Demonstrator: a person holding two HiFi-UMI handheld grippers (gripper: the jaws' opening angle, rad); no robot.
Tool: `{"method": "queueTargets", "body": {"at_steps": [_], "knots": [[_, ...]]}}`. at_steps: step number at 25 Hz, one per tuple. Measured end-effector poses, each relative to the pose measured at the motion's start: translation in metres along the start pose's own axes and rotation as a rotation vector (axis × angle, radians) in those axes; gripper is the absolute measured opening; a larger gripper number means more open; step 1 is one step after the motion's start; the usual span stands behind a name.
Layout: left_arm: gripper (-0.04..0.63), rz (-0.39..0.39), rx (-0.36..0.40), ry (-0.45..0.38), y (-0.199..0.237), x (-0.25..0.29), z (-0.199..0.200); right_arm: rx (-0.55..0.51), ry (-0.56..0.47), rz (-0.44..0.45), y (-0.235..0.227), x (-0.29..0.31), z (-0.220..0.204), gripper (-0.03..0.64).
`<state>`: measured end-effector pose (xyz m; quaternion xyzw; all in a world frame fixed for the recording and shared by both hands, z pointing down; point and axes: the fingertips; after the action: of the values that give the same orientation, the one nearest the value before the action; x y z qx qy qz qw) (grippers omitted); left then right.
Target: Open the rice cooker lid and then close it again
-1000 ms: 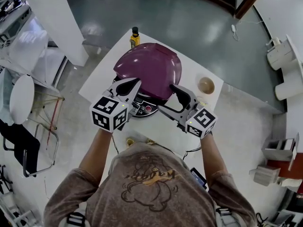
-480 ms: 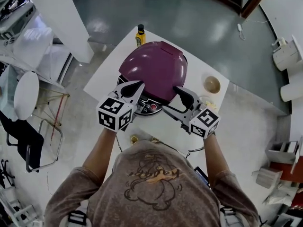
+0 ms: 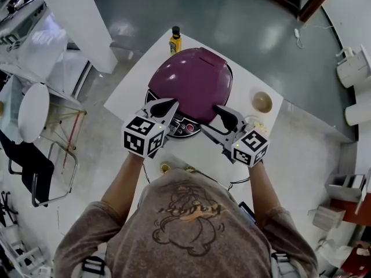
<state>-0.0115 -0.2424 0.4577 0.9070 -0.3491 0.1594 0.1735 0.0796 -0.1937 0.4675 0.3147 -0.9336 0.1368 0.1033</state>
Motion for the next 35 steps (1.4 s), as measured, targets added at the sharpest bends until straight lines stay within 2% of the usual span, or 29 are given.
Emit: {"method": "queueTargets", "body": {"at_steps": [13, 22, 29, 35], "knots": [[0.02, 0.004, 0.012, 0.061, 0.0, 0.004, -0.01, 0.052, 0.0, -0.092, -0.019, -0.001, -0.006, 0.153], [0.02, -0.005, 0.029, 0.141, 0.0, 0.008, -0.015, 0.071, 0.005, -0.14, -0.028, 0.0, -0.01, 0.087], [0.02, -0.017, 0.048, 0.197, 0.0, 0.009, -0.015, 0.064, 0.003, -0.198, -0.038, -0.001, -0.01, 0.002], [0.02, -0.042, -0.002, 0.221, 0.002, 0.011, -0.018, 0.054, 0.024, -0.221, -0.038, 0.0, -0.013, 0.002]]}}
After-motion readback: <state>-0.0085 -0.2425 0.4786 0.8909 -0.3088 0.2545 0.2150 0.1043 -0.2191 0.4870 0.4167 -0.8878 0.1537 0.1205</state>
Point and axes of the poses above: the fingertips, and each gripper's own axes: x forward along the fingers, y to its left, z out of its top, and after that the axes turned 3 degrees about y, right-handed
